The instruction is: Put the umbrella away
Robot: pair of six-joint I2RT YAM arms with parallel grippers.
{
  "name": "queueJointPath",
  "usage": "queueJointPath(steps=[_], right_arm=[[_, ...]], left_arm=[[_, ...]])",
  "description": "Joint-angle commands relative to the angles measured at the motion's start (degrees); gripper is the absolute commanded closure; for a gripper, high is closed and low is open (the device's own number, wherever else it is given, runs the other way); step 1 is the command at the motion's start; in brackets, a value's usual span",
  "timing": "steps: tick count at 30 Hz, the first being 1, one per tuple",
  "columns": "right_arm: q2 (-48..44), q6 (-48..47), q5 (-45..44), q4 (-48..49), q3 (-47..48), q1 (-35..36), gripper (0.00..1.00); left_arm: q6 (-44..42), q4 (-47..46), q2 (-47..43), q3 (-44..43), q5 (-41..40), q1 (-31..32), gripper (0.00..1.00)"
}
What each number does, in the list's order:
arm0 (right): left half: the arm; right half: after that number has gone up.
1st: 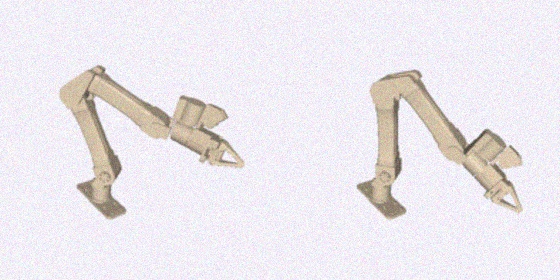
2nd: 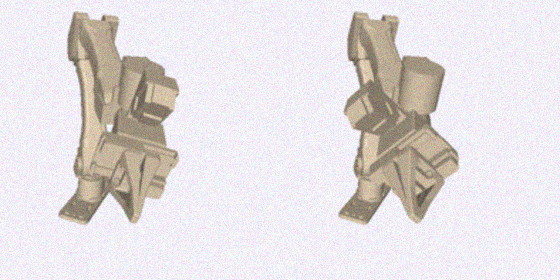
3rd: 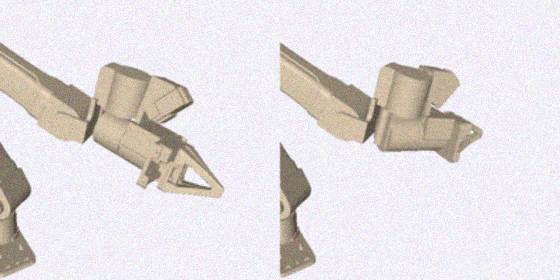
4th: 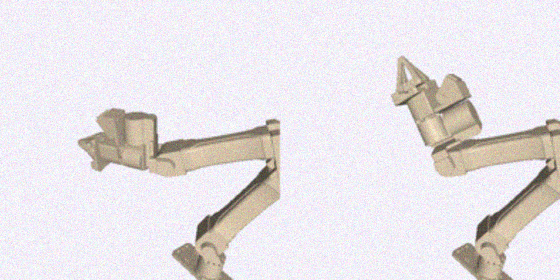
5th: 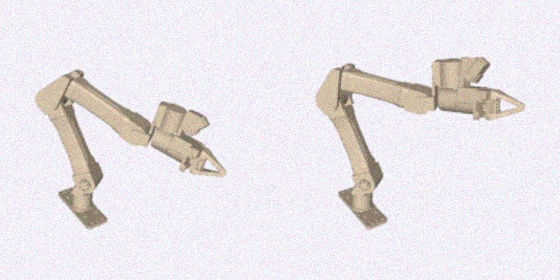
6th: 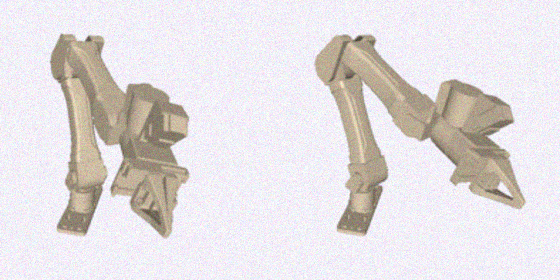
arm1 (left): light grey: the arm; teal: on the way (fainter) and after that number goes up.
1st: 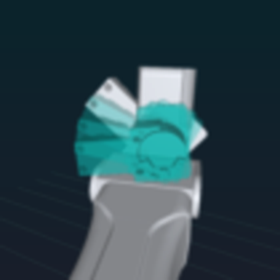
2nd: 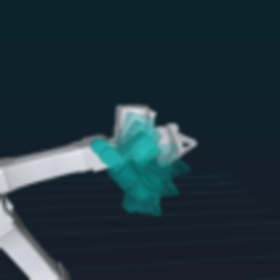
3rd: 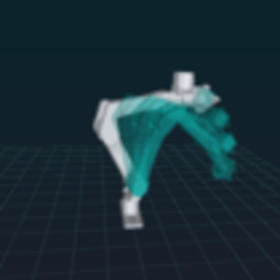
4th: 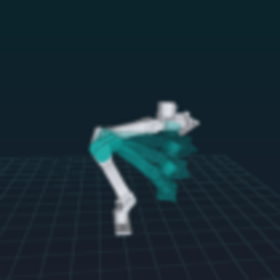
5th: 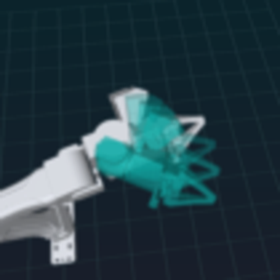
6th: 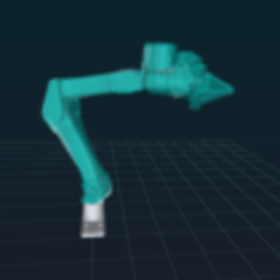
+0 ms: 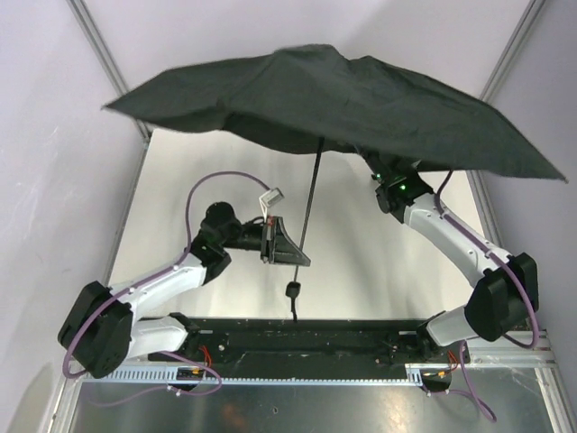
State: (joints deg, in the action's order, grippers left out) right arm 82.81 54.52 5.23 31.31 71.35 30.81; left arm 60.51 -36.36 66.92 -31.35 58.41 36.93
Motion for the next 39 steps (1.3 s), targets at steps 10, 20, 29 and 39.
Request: queueJointPath(steps=[10,20,29,39], right_arm=[[-0.73,-1.21,-7.21,4.96,-15.87,21.91,1.00],[-4.40,-0.61,-9.48,8.90,-17.78,18.24,1.00],[-9.76,-3.49,-15.06,13.14,-18.57,16.39,1.00],[-16.19,-11.59,-19.75,8.31,-19.41,21.61,1.00]], left_arm=[[2.43,0.76,2.83,-17.14,-3.64,-12.66,1.00],[1.73,1.67,-2.38,-10.49,-2.84,-12.05,0.93],[0.61,1.92,-6.05,-1.92,-4.03,-9.31,0.34],[-1.44,2.59,-3.12,-3.47,-6.20,-4.57,0.41]])
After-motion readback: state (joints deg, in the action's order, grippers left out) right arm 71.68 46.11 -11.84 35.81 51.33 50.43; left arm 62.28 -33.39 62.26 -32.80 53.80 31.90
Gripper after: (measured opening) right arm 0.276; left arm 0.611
